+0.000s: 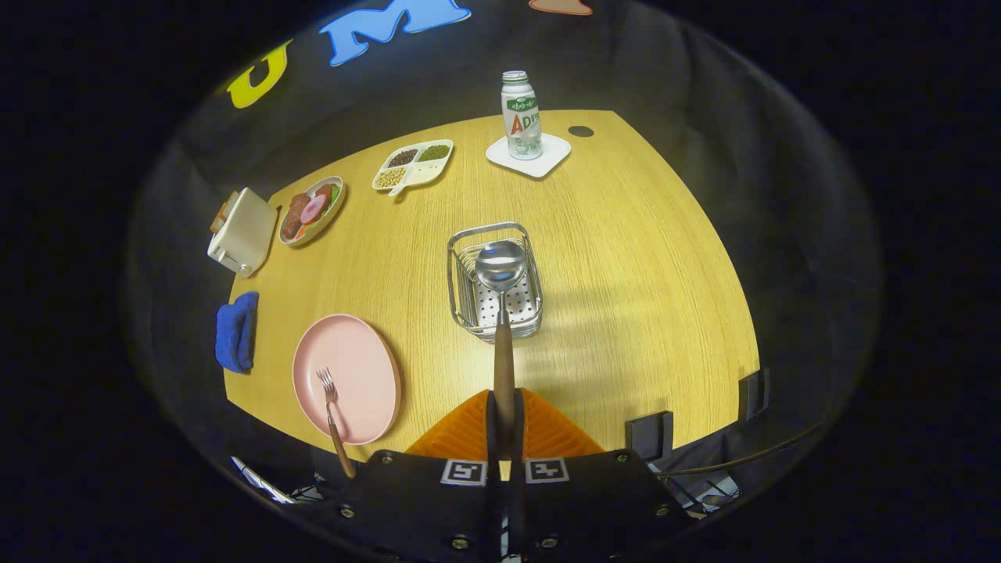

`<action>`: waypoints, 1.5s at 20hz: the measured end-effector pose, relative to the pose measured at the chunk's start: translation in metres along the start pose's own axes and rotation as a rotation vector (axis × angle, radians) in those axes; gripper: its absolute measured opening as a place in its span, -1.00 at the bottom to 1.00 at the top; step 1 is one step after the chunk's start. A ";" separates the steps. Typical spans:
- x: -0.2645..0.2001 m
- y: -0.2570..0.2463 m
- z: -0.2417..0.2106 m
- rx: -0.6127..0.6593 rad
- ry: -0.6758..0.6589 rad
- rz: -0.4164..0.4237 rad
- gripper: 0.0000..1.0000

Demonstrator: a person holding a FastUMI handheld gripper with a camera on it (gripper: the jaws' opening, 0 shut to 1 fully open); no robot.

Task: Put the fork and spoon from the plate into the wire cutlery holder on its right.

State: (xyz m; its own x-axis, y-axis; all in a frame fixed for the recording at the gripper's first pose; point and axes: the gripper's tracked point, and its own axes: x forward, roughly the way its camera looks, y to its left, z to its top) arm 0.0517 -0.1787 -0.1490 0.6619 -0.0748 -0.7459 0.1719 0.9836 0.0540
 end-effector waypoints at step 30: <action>-0.075 0.096 0.067 -0.175 -0.458 0.074 -0.53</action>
State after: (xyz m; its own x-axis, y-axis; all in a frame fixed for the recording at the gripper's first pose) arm 0.0673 -0.0896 -0.0431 0.9270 -0.0298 -0.3739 0.0136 0.9989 -0.0459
